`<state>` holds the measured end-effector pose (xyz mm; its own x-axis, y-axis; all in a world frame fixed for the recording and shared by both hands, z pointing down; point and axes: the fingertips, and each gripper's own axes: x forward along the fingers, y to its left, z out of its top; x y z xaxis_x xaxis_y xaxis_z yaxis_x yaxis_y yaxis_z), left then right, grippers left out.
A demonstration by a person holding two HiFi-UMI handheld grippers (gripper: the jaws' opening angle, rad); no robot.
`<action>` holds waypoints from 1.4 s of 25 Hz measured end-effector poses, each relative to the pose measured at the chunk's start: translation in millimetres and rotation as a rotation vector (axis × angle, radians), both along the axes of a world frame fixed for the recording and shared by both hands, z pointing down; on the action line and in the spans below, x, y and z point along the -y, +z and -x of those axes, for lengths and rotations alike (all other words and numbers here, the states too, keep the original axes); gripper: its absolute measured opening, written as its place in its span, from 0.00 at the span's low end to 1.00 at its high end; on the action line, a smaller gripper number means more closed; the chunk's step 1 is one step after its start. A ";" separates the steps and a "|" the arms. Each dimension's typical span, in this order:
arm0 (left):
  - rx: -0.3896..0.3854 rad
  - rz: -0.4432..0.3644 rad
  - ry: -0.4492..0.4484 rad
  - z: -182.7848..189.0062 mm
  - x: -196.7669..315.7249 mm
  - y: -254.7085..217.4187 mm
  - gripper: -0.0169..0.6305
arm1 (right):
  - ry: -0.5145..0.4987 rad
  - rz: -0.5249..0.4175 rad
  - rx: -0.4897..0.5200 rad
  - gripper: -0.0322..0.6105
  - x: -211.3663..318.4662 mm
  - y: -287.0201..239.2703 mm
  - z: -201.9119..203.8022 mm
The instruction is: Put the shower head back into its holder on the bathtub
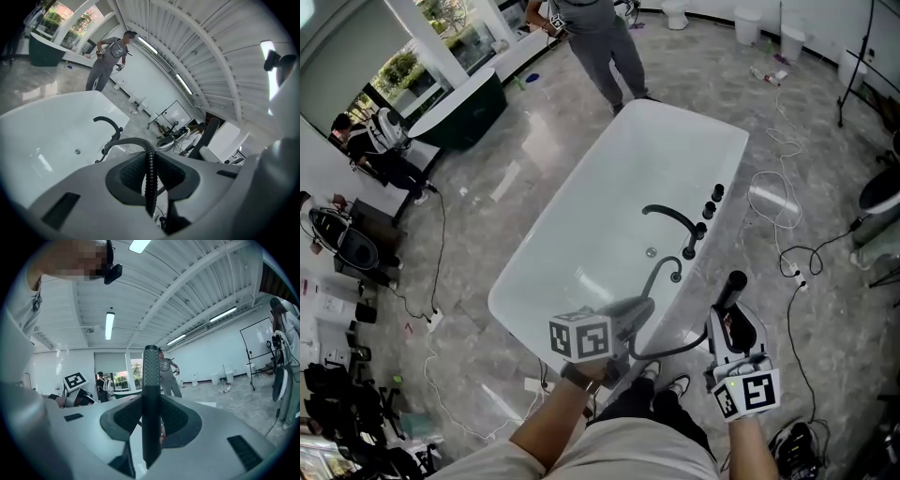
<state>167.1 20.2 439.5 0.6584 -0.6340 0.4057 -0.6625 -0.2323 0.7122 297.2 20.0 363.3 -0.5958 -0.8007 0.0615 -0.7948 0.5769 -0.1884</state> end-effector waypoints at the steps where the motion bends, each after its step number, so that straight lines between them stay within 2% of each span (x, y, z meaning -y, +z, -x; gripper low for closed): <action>1: 0.017 0.013 -0.008 3.5 -2.5 2.3 0.12 | -0.005 0.001 0.003 0.25 -0.1 1.0 1.6; 5: 0.051 0.054 -0.012 8.9 -14.7 10.7 0.12 | -0.026 0.008 0.011 0.25 -2.1 5.9 7.9; 8: 0.032 0.078 -0.003 5.5 -21.9 18.8 0.12 | -0.027 0.005 0.013 0.25 -4.5 6.6 5.1; 13: -0.022 0.170 0.064 -19.6 -11.3 61.9 0.12 | -0.016 -0.022 0.007 0.25 -8.2 0.4 -3.0; 17: -0.007 0.207 0.123 -41.8 2.7 89.0 0.12 | -0.011 -0.042 0.003 0.25 -9.5 -4.6 -12.7; 22: 0.018 0.224 0.179 -54.9 16.1 117.1 0.12 | 0.019 -0.023 -0.008 0.25 0.4 0.2 -15.9; 27: -0.006 0.292 0.255 -61.9 38.1 148.5 0.12 | 0.050 -0.017 -0.025 0.25 25.4 6.7 -11.2; 29: -0.037 0.334 0.279 -61.3 45.6 159.1 0.12 | 0.053 -0.016 -0.033 0.25 32.7 8.3 -4.6; 32: -0.134 0.406 0.291 -65.6 49.3 166.4 0.12 | 0.062 -0.017 -0.035 0.25 41.1 4.5 1.8; 35: -0.249 0.422 0.315 -77.6 44.9 143.6 0.12 | 0.065 -0.036 -0.027 0.25 45.1 -11.4 2.5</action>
